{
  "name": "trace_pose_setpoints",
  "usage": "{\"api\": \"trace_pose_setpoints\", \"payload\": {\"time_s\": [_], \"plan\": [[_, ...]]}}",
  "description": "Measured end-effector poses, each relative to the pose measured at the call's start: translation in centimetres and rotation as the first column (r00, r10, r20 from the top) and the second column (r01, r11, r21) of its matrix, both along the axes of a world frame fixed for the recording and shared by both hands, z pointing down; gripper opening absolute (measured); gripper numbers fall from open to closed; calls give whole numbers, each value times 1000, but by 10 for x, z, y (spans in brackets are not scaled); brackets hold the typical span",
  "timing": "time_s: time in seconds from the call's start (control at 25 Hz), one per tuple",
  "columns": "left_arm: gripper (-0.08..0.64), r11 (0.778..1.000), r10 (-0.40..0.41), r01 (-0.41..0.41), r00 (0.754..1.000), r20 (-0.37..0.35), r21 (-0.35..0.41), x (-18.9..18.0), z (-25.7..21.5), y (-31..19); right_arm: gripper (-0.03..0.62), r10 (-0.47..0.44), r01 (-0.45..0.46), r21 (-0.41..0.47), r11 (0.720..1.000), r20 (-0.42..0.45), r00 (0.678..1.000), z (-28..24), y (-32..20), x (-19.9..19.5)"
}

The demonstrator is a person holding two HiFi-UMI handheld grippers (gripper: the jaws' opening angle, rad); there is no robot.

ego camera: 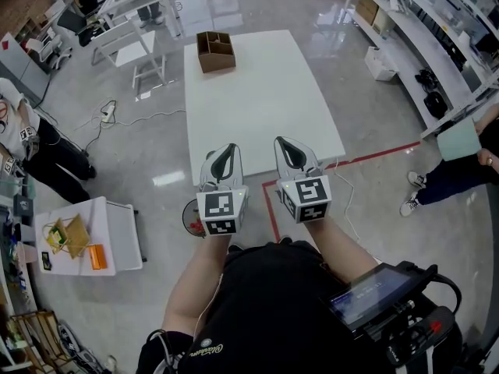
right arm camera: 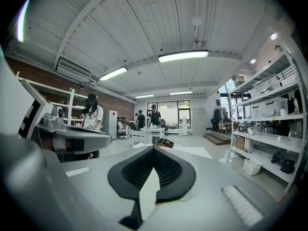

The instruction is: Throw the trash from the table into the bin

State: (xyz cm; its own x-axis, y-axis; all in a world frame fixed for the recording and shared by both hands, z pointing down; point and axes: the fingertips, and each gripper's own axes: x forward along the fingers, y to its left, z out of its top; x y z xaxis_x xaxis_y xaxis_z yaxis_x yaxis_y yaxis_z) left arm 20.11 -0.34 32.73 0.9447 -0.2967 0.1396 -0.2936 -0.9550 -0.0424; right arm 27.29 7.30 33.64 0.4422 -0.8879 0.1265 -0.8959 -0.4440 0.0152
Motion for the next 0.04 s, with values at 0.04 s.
{"api": "trace_pose_setpoints", "payload": {"time_s": [0.04], "plan": [[9,1000,-1,1,1000,0,1,1,-1,-1,-2,-2,2,0,1000,0,1000,-1,-1,1]]}}
